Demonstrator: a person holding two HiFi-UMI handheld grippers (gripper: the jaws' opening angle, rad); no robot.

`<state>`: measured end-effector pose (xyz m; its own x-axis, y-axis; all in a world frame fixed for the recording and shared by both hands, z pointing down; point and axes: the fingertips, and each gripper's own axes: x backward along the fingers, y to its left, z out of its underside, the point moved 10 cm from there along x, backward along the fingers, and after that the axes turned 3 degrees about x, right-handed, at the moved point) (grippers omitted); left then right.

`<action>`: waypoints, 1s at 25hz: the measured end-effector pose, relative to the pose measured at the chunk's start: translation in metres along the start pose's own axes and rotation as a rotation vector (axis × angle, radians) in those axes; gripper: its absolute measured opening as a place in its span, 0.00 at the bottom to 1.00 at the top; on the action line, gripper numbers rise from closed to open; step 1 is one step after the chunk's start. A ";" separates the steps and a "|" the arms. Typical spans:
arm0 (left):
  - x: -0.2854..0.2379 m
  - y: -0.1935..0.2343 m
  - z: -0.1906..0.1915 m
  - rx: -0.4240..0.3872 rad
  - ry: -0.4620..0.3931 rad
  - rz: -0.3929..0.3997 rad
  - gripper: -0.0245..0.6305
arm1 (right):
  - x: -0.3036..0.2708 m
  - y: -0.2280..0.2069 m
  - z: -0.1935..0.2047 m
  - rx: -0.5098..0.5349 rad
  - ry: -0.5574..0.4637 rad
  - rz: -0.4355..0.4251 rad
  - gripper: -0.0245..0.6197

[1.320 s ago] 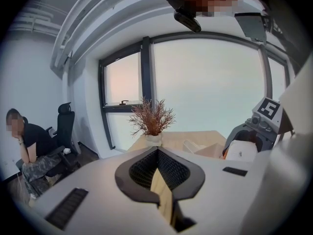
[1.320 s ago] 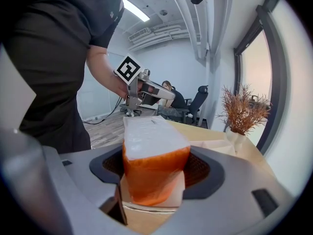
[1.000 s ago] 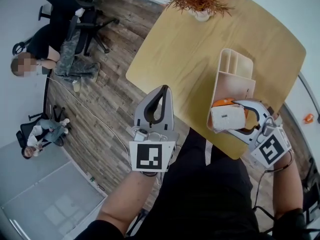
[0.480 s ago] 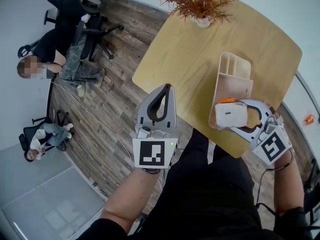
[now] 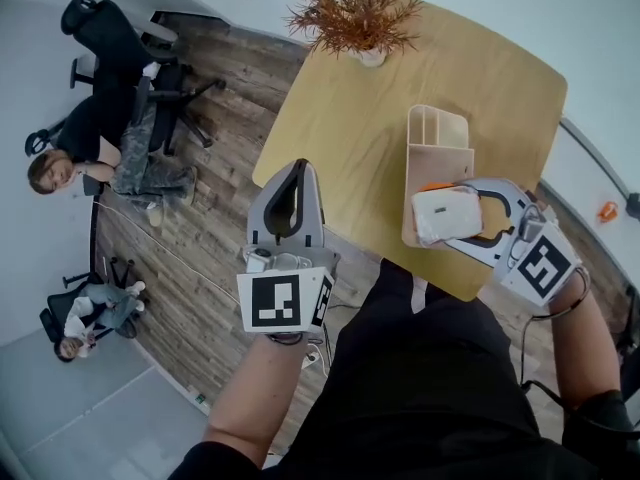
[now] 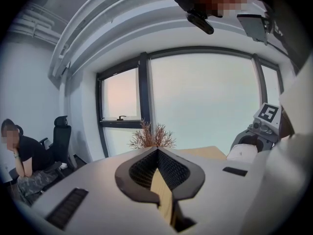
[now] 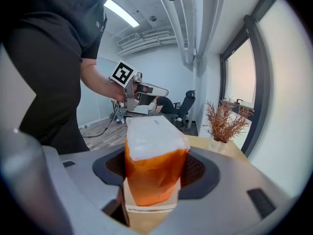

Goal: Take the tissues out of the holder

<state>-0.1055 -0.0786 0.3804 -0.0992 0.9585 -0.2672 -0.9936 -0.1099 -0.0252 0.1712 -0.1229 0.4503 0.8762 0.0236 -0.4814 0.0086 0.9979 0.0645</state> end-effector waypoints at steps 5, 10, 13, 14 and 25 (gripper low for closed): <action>0.000 0.001 -0.013 -0.012 -0.032 0.031 0.04 | 0.011 -0.001 -0.016 -0.010 0.002 0.041 0.47; 0.010 0.007 -0.021 -0.004 -0.036 0.039 0.04 | 0.020 0.002 -0.031 -0.005 0.011 0.045 0.47; 0.017 0.010 -0.027 -0.011 -0.055 0.041 0.04 | 0.028 0.002 -0.043 -0.004 -0.009 0.068 0.47; 0.019 0.010 -0.030 -0.010 -0.060 0.041 0.04 | 0.030 0.002 -0.047 -0.010 -0.022 0.075 0.48; 0.016 0.002 -0.055 0.001 -0.107 0.108 0.04 | 0.063 -0.005 -0.078 -0.032 -0.065 0.102 0.48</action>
<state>-0.1059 -0.0783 0.3231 -0.2109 0.9636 -0.1641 -0.9769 -0.2139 -0.0006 0.1890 -0.1212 0.3510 0.9013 0.1221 -0.4157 -0.0967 0.9920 0.0816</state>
